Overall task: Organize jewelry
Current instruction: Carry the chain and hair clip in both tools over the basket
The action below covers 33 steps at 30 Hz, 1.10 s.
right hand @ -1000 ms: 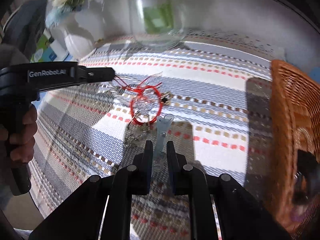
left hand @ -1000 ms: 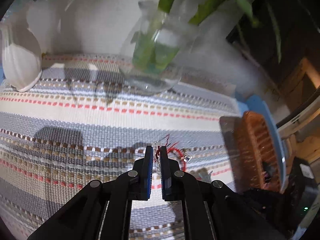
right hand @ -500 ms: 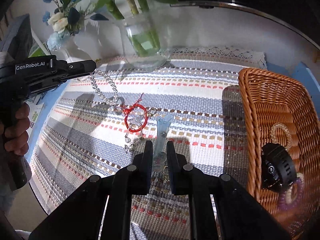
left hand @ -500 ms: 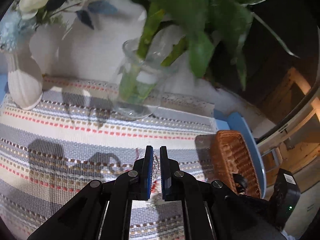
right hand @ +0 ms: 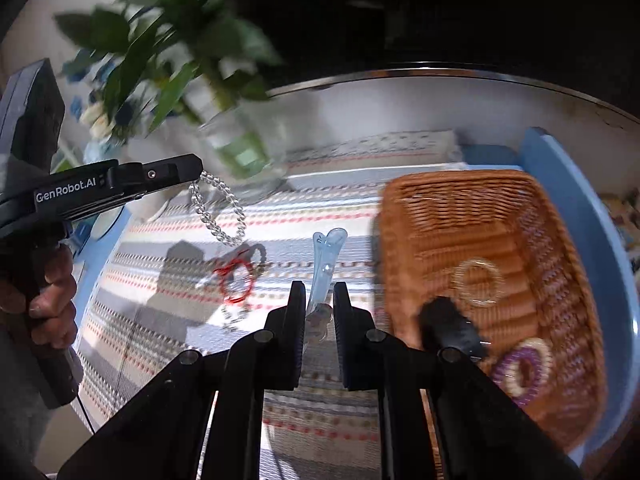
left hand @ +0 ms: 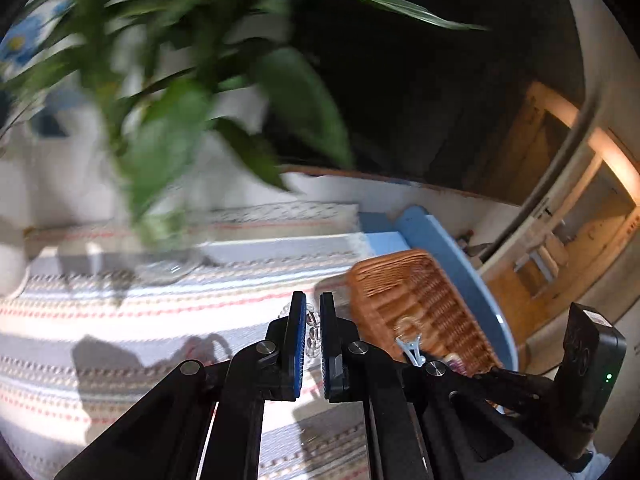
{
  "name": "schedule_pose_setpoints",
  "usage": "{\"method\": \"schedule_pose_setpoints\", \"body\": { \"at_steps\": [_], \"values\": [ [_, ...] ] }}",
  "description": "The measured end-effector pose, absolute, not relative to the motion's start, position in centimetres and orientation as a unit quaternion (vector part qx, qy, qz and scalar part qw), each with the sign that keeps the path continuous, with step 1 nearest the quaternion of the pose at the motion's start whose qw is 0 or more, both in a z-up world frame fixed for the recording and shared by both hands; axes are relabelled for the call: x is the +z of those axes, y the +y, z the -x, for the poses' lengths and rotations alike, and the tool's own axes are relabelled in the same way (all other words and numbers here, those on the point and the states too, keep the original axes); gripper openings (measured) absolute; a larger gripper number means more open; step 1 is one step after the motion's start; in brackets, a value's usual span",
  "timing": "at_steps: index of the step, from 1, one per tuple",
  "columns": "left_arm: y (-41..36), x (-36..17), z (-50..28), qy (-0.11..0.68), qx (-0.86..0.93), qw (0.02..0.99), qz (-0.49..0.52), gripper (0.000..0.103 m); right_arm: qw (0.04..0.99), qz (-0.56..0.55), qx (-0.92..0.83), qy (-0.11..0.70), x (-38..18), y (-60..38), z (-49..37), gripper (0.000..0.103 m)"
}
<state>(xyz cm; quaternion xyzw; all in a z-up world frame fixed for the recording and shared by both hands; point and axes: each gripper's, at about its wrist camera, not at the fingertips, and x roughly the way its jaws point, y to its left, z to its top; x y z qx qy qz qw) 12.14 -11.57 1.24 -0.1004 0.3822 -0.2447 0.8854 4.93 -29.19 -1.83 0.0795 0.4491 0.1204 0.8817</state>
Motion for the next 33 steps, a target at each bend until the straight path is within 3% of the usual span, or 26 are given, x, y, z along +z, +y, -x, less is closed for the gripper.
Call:
{"method": "schedule_pose_setpoints", "body": {
  "at_steps": [12, 19, 33],
  "values": [
    [-23.5, 3.1, -14.1, 0.384, -0.336, 0.858, 0.055, 0.006, 0.888, -0.146, 0.012, 0.435, -2.2, -39.5, -2.6, 0.016],
    [-29.3, -0.3, -14.6, 0.433, -0.357, 0.827, 0.036, 0.006, 0.880, -0.162, -0.025, 0.446, -3.2, -42.8, -0.4, 0.016],
    [-37.4, -7.1, -14.5, 0.501, -0.350, 0.785, -0.101, 0.006, 0.850, -0.180, 0.011, 0.496, -7.3, -40.8, 0.1, 0.016]
  ]
}}
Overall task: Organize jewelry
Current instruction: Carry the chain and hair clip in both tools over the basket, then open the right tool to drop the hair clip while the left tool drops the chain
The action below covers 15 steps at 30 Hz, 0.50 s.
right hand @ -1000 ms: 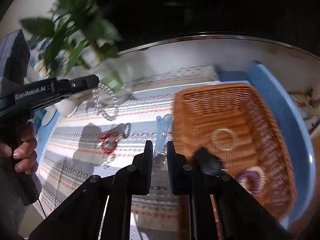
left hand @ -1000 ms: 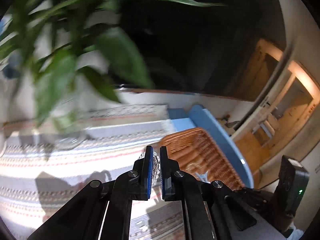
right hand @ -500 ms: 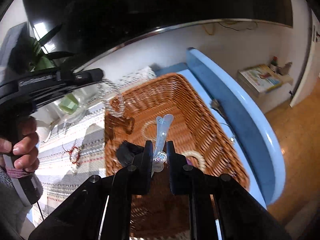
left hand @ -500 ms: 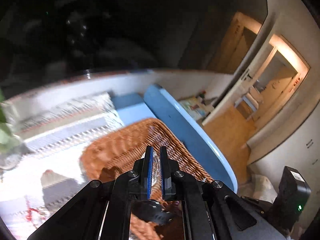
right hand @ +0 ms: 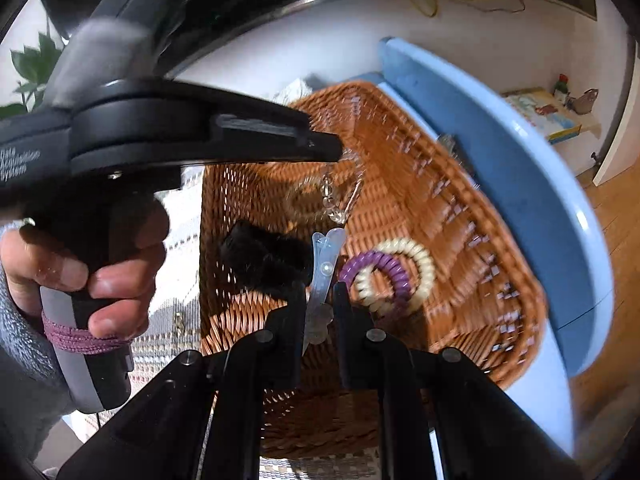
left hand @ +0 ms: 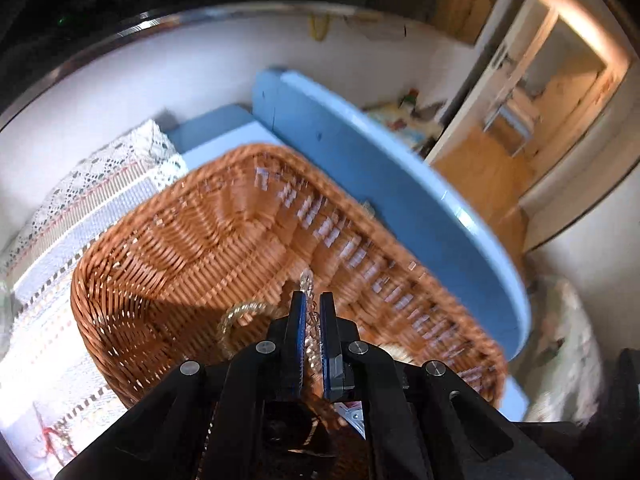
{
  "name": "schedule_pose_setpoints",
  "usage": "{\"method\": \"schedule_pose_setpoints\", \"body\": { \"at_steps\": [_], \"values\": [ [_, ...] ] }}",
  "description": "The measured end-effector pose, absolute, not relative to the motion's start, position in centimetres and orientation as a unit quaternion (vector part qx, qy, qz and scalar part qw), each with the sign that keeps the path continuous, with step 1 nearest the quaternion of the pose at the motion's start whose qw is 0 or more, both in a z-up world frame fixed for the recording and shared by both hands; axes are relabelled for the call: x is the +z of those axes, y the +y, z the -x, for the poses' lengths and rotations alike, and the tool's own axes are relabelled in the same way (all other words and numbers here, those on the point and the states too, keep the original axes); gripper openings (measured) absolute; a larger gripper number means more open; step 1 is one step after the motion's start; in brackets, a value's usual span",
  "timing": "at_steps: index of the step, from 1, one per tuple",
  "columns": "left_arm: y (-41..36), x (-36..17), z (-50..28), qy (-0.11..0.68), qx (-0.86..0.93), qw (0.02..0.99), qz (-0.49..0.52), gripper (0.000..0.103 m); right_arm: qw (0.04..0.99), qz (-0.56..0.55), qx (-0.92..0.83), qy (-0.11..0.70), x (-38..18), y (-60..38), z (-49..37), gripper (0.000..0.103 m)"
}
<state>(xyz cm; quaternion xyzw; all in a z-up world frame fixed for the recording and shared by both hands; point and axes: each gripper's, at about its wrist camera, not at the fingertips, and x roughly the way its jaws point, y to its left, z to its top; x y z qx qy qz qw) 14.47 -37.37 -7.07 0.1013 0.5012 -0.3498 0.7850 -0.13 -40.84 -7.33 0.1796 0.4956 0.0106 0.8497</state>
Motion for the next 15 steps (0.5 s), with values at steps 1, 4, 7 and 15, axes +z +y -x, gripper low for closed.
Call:
{"method": "schedule_pose_setpoints", "body": {
  "at_steps": [1, 4, 7, 15],
  "values": [
    [-37.6, -7.3, -14.4, 0.501, -0.349, 0.784, -0.110, 0.006, 0.848, -0.180, 0.012, 0.498, -7.5, -40.5, 0.1, 0.016],
    [-37.9, -7.8, -13.8, 0.500, -0.350, 0.781, -0.133, 0.006, 0.842, -0.184, 0.020, 0.507, -8.4, -40.0, 0.0, 0.016],
    [-38.1, -8.2, -13.6, 0.495, -0.344, 0.783, -0.155, 0.006, 0.840, -0.185, 0.020, 0.510, -8.8, -39.8, -0.2, 0.016],
    [-37.7, -8.9, -13.5, 0.514, -0.344, 0.770, -0.157, 0.006, 0.825, -0.207, 0.019, 0.526, -10.0, -40.3, -0.7, 0.019]
  ]
}}
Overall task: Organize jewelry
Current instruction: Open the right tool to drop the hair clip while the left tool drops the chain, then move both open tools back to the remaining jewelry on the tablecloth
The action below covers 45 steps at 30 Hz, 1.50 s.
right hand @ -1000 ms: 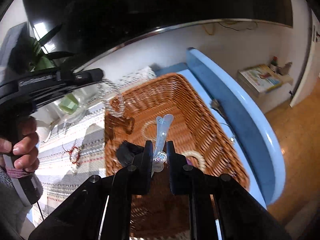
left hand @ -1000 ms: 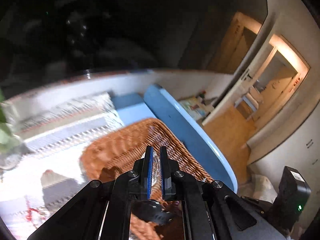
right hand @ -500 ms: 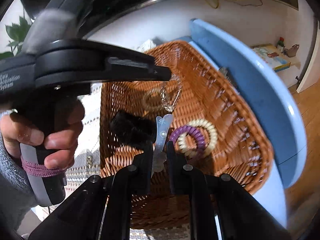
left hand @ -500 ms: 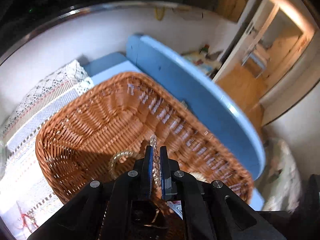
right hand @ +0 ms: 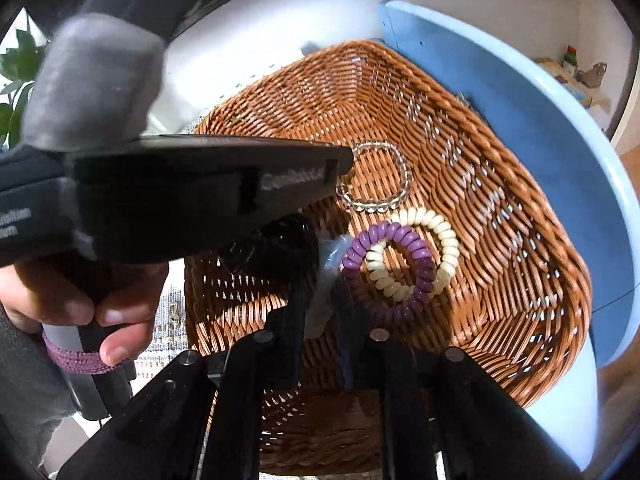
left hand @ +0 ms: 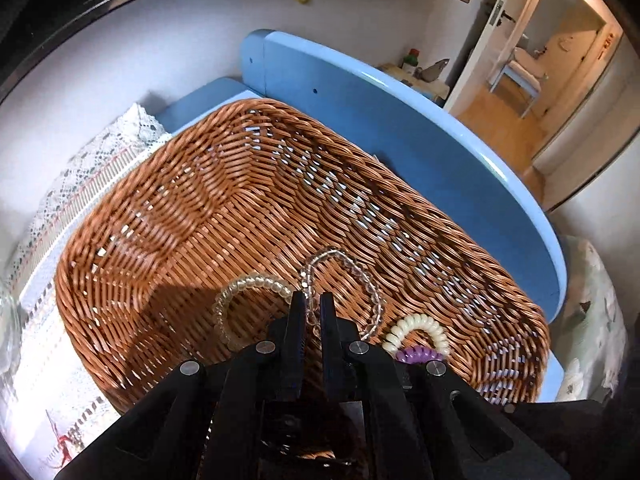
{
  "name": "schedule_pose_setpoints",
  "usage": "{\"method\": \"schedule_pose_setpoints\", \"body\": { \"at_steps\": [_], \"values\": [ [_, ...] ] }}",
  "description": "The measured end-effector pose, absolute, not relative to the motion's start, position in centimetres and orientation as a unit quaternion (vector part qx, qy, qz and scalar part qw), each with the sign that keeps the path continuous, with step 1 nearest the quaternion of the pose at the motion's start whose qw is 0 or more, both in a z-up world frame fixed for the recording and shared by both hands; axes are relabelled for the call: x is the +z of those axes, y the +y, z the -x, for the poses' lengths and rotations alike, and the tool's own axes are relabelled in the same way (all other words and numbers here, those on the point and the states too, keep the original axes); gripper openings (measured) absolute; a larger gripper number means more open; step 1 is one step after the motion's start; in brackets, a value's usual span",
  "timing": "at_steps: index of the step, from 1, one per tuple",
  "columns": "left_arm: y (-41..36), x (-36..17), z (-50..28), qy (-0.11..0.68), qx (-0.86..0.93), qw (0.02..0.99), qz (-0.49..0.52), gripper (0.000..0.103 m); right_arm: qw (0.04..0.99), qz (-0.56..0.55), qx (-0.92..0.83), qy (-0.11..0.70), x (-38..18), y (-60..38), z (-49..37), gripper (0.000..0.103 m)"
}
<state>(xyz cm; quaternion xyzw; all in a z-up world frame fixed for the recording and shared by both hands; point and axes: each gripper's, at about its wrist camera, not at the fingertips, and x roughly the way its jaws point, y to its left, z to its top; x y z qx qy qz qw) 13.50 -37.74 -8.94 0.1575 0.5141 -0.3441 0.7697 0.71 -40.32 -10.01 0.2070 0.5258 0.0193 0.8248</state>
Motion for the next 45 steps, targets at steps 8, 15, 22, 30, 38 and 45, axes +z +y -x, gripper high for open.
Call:
{"method": "schedule_pose_setpoints", "body": {
  "at_steps": [8, 15, 22, 30, 38, 45],
  "values": [
    [-36.3, -8.5, -13.6, 0.522, -0.354, 0.762, -0.143, 0.017, 0.827, -0.200, 0.028, 0.524, -9.5, -39.4, -2.3, 0.076],
    [-31.6, -4.9, -14.2, 0.493, -0.356, 0.791, -0.072, 0.043, 0.846, -0.199, 0.015, 0.495, -7.7, -39.0, -2.6, 0.079],
    [-22.9, -1.3, -13.6, 0.458, -0.318, 0.830, -0.015, 0.043, 0.867, -0.213, -0.027, 0.450, -5.2, -39.6, -1.7, 0.079],
    [-9.9, -3.0, -13.7, 0.475, -0.189, 0.859, 0.016, 0.043, 0.896, -0.172, 0.055, 0.405, 0.1, -35.6, -2.6, 0.079],
    [-1.3, -6.6, -12.9, 0.503, -0.087, 0.857, 0.073, 0.043, 0.875, -0.100, 0.174, 0.441, -0.2, -26.6, -3.8, 0.079],
    [-1.9, -10.4, -13.9, 0.529, -0.084, 0.837, 0.115, 0.043, 0.824, -0.069, 0.227, 0.514, -5.3, -20.9, -4.6, 0.079]
  ]
}}
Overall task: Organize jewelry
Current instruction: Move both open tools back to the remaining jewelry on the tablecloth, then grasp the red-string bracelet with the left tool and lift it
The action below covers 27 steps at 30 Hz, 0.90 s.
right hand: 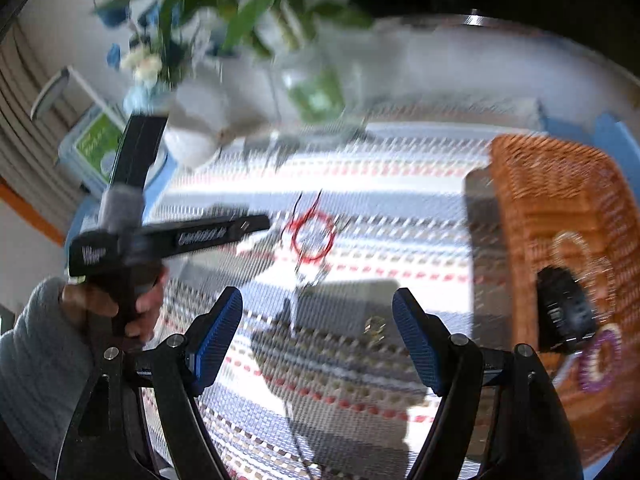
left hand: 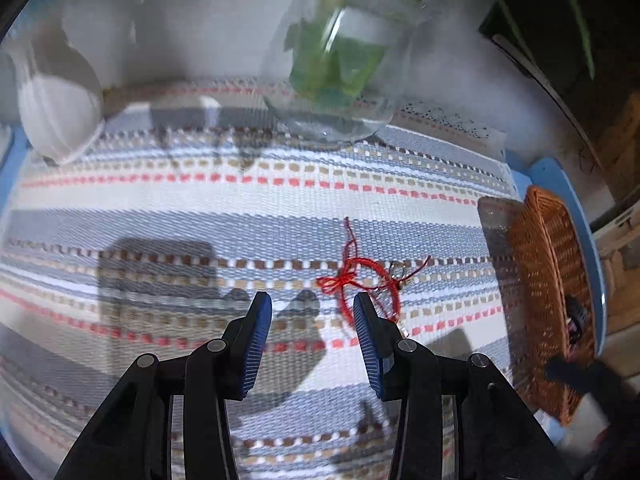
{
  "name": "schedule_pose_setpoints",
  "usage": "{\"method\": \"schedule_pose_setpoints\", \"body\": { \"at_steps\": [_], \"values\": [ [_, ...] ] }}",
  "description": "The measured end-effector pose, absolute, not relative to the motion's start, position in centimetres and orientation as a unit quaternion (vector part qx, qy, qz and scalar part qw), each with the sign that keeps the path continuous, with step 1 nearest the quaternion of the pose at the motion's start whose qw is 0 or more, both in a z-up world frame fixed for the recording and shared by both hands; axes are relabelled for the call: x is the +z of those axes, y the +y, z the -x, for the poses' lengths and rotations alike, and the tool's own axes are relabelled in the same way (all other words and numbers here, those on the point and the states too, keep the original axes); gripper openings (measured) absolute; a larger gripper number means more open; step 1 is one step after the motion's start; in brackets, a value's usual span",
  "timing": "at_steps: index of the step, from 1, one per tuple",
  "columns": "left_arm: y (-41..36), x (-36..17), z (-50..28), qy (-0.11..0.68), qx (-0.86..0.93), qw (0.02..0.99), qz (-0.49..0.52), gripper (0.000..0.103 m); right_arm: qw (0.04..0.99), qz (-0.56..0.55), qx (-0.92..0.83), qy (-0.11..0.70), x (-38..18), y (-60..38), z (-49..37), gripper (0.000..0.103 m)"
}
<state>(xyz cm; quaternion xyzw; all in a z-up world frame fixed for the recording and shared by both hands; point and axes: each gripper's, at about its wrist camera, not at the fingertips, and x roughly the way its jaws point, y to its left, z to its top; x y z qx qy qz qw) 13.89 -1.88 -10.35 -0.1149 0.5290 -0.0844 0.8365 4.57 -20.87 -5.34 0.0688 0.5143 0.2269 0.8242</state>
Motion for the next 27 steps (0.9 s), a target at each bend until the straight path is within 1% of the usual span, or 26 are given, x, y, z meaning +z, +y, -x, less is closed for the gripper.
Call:
{"method": "schedule_pose_setpoints", "body": {
  "at_steps": [4, 12, 19, 20, 21, 23, 25, 27],
  "values": [
    [-2.9, -10.9, -14.3, 0.531, -0.117, 0.828, 0.140, 0.043, 0.809, -0.062, 0.225, 0.540, -7.4, -20.1, -5.5, 0.079],
    [-3.9, -10.9, -14.4, 0.537, -0.169, 0.813, 0.151, 0.043, 0.790, -0.067, 0.210, 0.572, -10.1, -19.8, -6.9, 0.079],
    [-3.9, -12.2, -15.2, 0.548, -0.159, 0.808, 0.147, 0.043, 0.783, -0.060, 0.211, 0.582, -10.8, -19.4, -7.2, 0.079],
    [-4.0, -12.3, -15.2, 0.547, -0.160, 0.809, 0.143, 0.042, 0.782, -0.058, 0.211, 0.584, -10.9, -19.3, -7.3, 0.079],
    [-4.2, -12.2, -15.1, 0.544, -0.164, 0.812, 0.136, 0.038, 0.781, -0.058, 0.210, 0.585, -11.0, -19.3, -7.4, 0.079],
    [-4.5, -12.2, -15.2, 0.538, -0.169, 0.816, 0.130, 0.016, 0.779, -0.059, 0.208, 0.589, -11.3, -19.3, -7.6, 0.079],
    [-4.6, -12.1, -15.3, 0.528, -0.173, 0.821, 0.134, 0.009, 0.778, -0.059, 0.207, 0.590, -11.5, -19.3, -7.7, 0.079],
    [-4.4, -11.6, -15.1, 0.509, -0.183, 0.829, 0.146, 0.005, 0.778, -0.058, 0.205, 0.592, -11.7, -19.4, -7.9, 0.079]
  ]
}}
